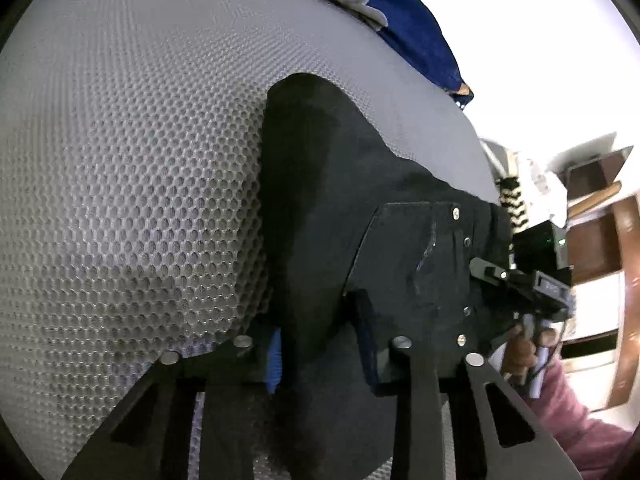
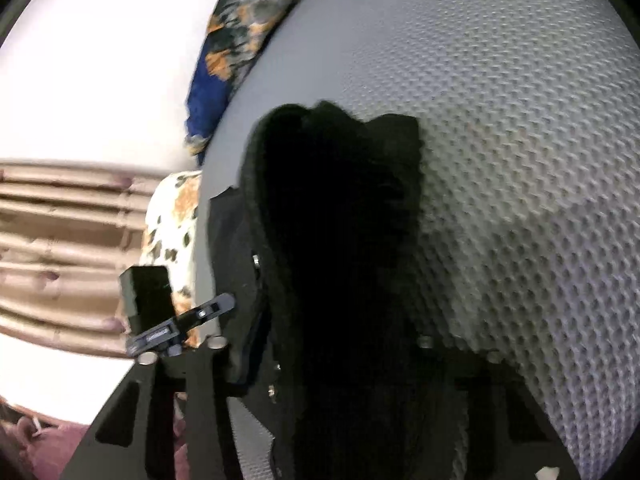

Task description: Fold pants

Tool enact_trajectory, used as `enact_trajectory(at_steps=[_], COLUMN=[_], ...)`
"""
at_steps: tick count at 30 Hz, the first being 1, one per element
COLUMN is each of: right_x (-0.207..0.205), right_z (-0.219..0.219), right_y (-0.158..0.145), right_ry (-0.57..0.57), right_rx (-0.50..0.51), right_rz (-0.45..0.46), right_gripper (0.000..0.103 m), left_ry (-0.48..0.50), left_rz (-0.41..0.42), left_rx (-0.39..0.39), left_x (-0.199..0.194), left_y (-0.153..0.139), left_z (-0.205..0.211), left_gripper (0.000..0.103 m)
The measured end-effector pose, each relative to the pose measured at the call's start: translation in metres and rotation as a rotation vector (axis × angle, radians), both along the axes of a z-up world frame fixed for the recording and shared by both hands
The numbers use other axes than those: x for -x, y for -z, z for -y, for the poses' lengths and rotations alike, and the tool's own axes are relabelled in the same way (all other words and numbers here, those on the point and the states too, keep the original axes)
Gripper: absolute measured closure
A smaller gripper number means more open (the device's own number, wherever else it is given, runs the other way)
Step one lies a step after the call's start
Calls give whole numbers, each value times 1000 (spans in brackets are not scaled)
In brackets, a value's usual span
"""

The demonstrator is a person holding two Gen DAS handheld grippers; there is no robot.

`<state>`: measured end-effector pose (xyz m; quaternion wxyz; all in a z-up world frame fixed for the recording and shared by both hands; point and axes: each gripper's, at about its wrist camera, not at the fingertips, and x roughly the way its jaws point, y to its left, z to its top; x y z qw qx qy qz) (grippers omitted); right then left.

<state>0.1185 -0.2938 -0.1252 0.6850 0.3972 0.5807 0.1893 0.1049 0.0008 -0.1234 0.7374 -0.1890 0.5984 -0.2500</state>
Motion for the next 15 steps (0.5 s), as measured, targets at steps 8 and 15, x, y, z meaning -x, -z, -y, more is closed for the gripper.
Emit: enact_trajectory(at_steps=[8,15], right_x=[4,3], right_z=[-15,-27], right_y=[-23,-40], right_ry=[17,39], right_rx=[163,198], right_rz=[36,58], right_gripper=[68,71], left_ry=[65,81], left_rz=[129,175], left_rx=[-187,-262], left_x=[6,10], left_y=[-22,-33], left_z=[36,47], left_gripper=[86,88])
